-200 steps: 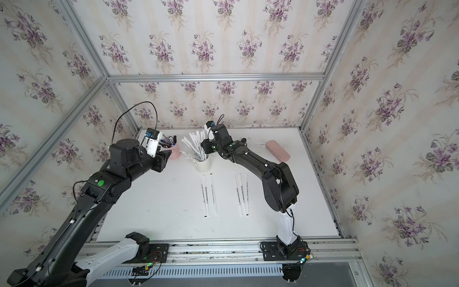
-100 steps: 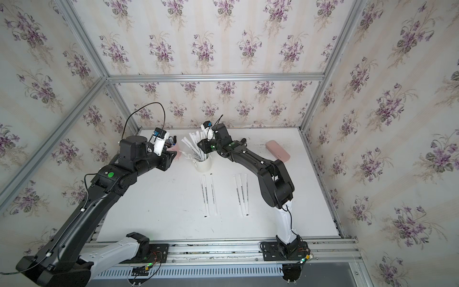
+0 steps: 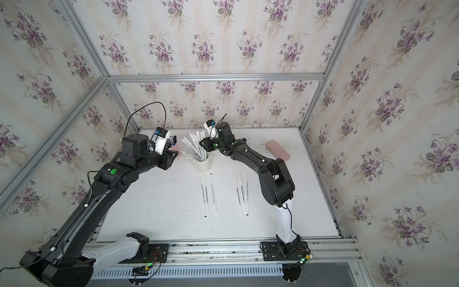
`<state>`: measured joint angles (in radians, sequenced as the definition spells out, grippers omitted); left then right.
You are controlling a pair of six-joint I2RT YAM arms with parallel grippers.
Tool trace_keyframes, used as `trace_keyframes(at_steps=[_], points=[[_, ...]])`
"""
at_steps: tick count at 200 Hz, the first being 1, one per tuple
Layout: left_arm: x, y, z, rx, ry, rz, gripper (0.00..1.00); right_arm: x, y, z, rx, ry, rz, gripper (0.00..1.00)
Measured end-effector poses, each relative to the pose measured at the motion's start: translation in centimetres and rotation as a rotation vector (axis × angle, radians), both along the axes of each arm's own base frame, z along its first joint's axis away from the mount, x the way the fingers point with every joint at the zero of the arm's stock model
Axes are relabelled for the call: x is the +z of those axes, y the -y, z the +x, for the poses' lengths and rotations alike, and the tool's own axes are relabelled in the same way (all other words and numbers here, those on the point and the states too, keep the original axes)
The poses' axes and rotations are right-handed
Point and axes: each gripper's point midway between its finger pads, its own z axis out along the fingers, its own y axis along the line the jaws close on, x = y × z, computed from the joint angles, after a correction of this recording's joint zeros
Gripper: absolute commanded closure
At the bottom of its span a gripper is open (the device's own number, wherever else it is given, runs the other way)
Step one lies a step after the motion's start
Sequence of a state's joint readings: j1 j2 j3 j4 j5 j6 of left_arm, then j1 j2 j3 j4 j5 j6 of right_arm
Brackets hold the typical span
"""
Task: Take the straws out of the storage container
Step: Pick up the straw from the container.
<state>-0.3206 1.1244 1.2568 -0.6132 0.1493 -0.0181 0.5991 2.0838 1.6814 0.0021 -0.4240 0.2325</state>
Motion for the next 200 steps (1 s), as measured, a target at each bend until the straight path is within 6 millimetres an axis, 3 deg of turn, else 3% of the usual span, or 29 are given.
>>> trace_keyframes(at_steps=[200], points=[[-0.4, 0.3, 0.6, -0.008, -0.032, -0.032, 0.51, -2.0, -0.3, -0.2, 0.021, -0.053, 0.0, 0.77]])
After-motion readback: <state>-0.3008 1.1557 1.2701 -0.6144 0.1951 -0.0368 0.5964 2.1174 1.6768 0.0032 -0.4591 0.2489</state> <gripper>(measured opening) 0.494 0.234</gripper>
